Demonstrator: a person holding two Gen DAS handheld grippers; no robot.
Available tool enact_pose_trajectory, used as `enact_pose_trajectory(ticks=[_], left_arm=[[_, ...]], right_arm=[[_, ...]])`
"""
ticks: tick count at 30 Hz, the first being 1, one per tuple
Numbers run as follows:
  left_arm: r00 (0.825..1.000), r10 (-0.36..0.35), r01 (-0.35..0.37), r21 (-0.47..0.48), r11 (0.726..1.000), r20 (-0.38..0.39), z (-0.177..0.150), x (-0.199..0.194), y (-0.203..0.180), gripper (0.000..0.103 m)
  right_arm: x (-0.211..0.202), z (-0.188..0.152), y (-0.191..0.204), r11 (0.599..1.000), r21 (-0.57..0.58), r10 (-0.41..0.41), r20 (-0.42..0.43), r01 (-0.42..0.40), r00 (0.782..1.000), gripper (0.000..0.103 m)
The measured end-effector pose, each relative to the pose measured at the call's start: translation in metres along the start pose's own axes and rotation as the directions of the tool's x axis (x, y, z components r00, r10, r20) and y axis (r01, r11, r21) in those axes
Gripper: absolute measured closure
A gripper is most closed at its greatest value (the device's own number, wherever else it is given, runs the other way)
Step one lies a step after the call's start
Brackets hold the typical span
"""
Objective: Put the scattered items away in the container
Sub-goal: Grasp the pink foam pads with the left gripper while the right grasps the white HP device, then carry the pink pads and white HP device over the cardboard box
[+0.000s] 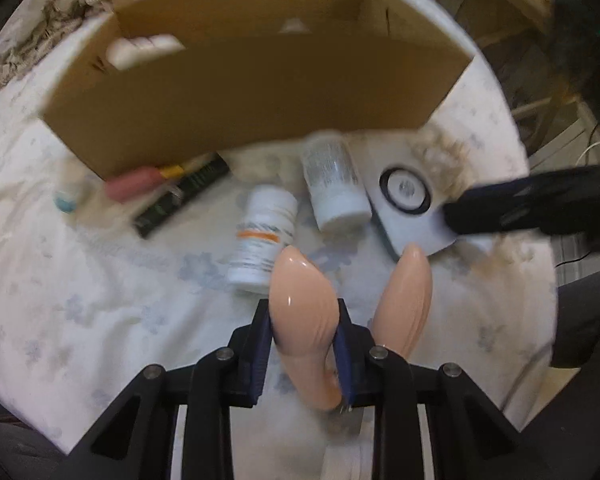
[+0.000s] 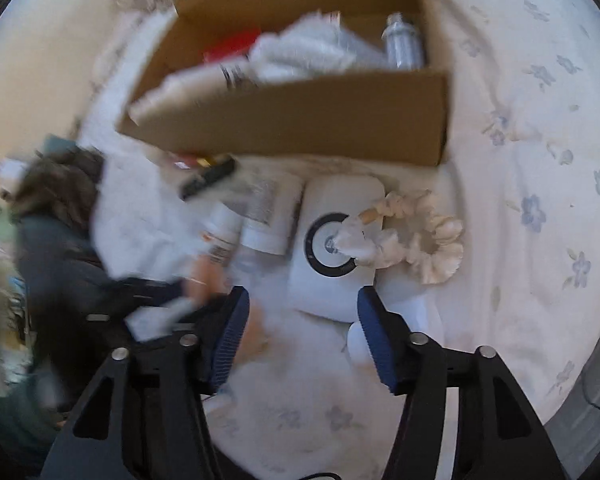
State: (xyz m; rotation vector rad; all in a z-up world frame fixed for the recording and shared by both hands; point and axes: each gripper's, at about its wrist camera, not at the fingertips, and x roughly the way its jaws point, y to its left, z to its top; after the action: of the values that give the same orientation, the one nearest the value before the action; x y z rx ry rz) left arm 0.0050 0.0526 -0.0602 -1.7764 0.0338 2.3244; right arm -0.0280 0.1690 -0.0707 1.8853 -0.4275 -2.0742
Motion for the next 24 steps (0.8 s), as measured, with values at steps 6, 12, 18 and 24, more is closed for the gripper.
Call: enact_pose_trajectory(ticks=[6, 12, 18, 24], left_arm=[[0.994, 0.018, -0.015, -0.026, 1.000, 0.112, 0.001, -0.055, 0.027, 0.075], [0.983, 0.034, -0.016, -0.100, 0.995, 0.179, 0.009, -0.081, 0.052, 0.075], [0.986, 0.018, 0.002, -0.118, 0.993, 0.167, 0.009, -0.076, 0.060, 0.075], [0.985, 0.003, 0.023, -0.145, 0.989, 0.175, 0.013, -0.076, 0.062, 0.075]], right_arm=[[0.042, 0.006, 0.020, 0.976, -0.081, -0.206, -0.032, 0.203, 0.978, 0.025], [0.062, 0.001, 0.033, 0.931, -0.152, -0.323, 0.073, 0.331, 0.944, 0.033], [0.037, -0.001, 0.016, 0.983, -0.067, -0.167, 0.079, 0.172, 0.983, 0.036], [-0.015, -0.003, 0.002, 0.996, 0.028, 0.082, 0.146, -0.087, 0.986, 0.079]])
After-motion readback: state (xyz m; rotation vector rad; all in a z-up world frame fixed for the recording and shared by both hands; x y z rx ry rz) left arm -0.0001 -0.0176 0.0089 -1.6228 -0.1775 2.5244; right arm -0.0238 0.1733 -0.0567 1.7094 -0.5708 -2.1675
